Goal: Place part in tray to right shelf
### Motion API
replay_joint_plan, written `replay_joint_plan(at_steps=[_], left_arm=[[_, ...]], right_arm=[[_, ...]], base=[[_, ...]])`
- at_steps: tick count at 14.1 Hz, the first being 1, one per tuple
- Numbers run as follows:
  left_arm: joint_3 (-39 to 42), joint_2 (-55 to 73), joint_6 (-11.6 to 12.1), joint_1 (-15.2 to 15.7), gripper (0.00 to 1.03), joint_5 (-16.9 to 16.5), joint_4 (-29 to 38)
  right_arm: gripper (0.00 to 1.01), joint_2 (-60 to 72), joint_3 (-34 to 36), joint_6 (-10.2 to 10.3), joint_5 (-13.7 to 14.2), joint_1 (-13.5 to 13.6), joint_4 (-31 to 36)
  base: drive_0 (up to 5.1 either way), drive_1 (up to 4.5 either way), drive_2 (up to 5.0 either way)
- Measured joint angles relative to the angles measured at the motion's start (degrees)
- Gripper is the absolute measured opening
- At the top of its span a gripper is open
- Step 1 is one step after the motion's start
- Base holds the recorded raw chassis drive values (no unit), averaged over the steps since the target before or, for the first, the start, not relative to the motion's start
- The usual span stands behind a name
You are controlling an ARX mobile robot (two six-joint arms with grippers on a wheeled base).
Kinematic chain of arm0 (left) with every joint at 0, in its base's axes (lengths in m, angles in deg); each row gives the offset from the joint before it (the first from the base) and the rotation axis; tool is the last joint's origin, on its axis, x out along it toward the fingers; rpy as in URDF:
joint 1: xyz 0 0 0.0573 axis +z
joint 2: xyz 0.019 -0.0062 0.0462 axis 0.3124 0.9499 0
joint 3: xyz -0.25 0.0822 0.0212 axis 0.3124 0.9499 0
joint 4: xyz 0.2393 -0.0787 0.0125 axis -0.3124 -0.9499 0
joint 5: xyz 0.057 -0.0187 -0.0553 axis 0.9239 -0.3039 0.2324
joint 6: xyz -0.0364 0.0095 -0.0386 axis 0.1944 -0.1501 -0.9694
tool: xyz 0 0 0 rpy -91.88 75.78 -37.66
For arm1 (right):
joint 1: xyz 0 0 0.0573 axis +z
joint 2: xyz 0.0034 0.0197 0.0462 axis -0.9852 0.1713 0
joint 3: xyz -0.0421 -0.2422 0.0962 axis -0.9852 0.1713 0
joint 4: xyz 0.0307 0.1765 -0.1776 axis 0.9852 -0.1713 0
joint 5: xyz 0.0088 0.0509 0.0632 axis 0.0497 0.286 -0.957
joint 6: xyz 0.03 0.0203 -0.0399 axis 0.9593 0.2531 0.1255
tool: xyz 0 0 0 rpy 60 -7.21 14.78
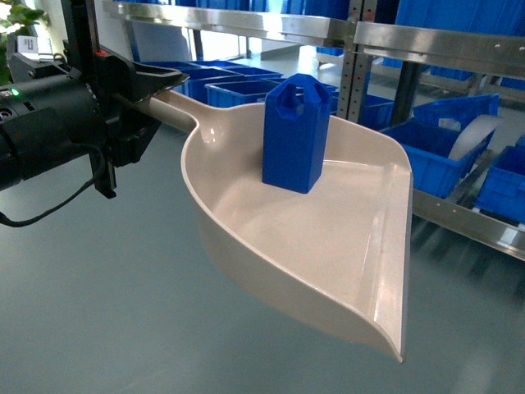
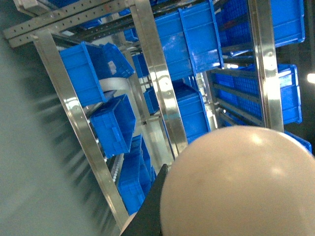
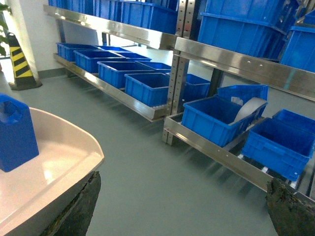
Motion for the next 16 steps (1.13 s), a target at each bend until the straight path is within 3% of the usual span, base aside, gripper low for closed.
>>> replay_joint_plan(at_steps=[16], left_arm=[[0.00, 0.00, 0.02, 0.00, 0.14, -0.02, 0.00]], right_arm=[[0.98, 0.00, 0.00, 0.02, 0.00, 0.00, 0.00]], base=[[-1.6, -1.65, -1.6]])
